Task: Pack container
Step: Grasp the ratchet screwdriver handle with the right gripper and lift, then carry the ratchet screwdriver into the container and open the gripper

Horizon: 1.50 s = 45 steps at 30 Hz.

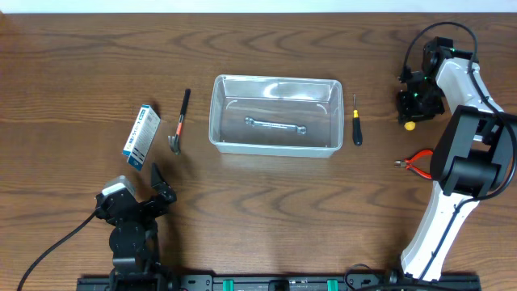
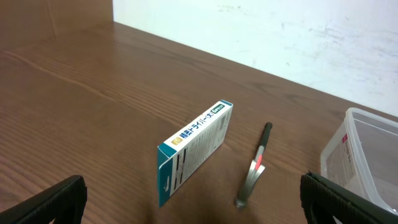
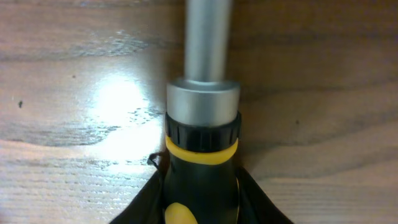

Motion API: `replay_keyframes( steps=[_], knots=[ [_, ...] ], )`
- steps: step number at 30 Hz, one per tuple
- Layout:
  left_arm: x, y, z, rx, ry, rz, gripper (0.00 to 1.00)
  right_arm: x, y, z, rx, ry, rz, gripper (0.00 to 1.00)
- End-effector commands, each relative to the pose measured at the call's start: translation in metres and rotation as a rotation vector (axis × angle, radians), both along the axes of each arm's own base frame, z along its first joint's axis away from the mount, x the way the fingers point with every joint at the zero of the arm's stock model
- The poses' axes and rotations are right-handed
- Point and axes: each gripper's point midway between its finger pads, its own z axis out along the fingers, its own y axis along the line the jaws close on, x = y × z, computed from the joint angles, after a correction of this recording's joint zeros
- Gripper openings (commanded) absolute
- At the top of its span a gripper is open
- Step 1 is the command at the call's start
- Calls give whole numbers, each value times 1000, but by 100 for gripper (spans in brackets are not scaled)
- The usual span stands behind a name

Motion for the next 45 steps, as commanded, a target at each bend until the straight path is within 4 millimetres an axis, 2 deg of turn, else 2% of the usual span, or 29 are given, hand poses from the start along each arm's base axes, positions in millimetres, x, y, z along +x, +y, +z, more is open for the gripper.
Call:
replay_keyframes(
  steps=[1, 5, 9, 13, 17, 21, 24, 29, 32, 35, 38, 41, 45],
  knots=[
    [0, 0, -12, 10, 30, -2, 98, -6, 6, -16, 2, 48, 18, 15],
    [0, 0, -12, 10, 30, -2, 98, -2, 7, -6, 5, 26, 16, 9],
    [0, 0, -12, 10, 30, -1, 98, 12, 8, 21, 9, -36, 20, 7],
    [0, 0, -12, 10, 30, -2, 98, 33, 18, 71, 14, -148, 41, 6],
    [0, 0, -12, 10, 30, -2, 98, 50, 36, 124, 14, -263, 92, 6],
    [0, 0, -12, 10, 30, -2, 98, 56, 76, 179, 26, -370, 216, 7],
    [0, 0, -12, 10, 30, -1, 98, 50, 111, 213, 27, -425, 322, 8],
    [0, 0, -12, 10, 30, -2, 98, 28, 172, 251, 41, -486, 503, 8],
    [0, 0, -12, 10, 30, -2, 98, 11, 212, 259, 48, -492, 668, 10],
    [0, 0, -12, 10, 30, -1, 98, -3, 246, 256, 66, -475, 799, 10],
    [0, 0, -12, 10, 30, -2, 98, -14, 280, 248, 91, -458, 925, 6],
    [0, 0, -12, 10, 30, -2, 98, -23, 306, 233, 93, -424, 1057, 1],
    [0, 0, -12, 10, 30, -2, 98, -27, 325, 210, 96, -371, 1153, 1]
  ],
)
